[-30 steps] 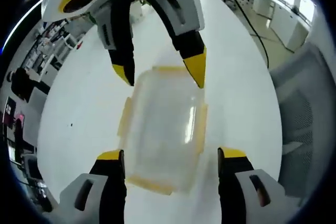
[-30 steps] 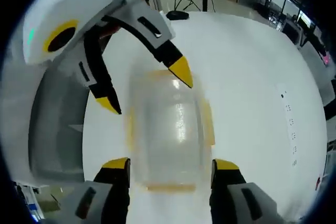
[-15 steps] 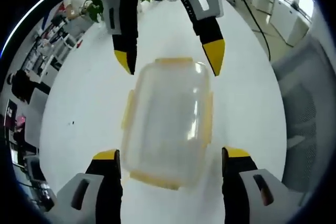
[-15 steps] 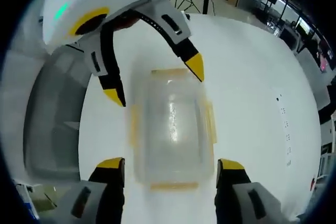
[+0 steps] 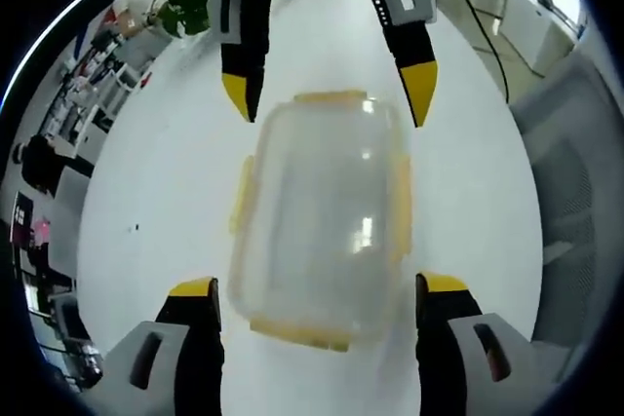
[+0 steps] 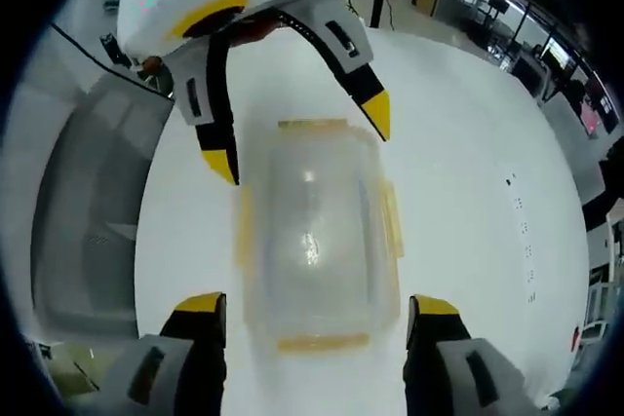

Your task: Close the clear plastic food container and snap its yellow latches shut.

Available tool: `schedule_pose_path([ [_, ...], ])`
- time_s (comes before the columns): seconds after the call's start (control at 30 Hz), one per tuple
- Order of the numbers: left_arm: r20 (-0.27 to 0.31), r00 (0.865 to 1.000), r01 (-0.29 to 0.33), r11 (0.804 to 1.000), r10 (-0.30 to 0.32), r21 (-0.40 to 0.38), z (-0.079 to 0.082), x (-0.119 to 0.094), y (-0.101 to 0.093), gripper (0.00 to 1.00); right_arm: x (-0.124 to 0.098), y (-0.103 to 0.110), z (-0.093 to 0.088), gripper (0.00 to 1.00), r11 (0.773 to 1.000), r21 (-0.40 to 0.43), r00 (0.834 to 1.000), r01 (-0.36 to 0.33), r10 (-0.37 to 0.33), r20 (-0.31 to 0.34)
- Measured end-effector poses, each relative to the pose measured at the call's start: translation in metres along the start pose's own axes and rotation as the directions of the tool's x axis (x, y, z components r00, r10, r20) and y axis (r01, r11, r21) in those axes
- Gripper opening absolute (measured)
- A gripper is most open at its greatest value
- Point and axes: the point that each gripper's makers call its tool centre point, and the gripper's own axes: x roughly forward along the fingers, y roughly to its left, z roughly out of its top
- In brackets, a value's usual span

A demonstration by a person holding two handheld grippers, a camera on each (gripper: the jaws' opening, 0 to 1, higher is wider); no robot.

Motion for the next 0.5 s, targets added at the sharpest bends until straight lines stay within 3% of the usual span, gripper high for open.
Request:
schedule_pose_path([
  [0.5, -0.023, 0.999, 0.028, 0.999, -0.028, 0.015, -0.0054, 0.0084, 0.0036, 0.8, 0.0093, 0.001, -0.0081, 0.76, 1.0, -0.01, 1.0, 0.024, -0.024, -0.007],
])
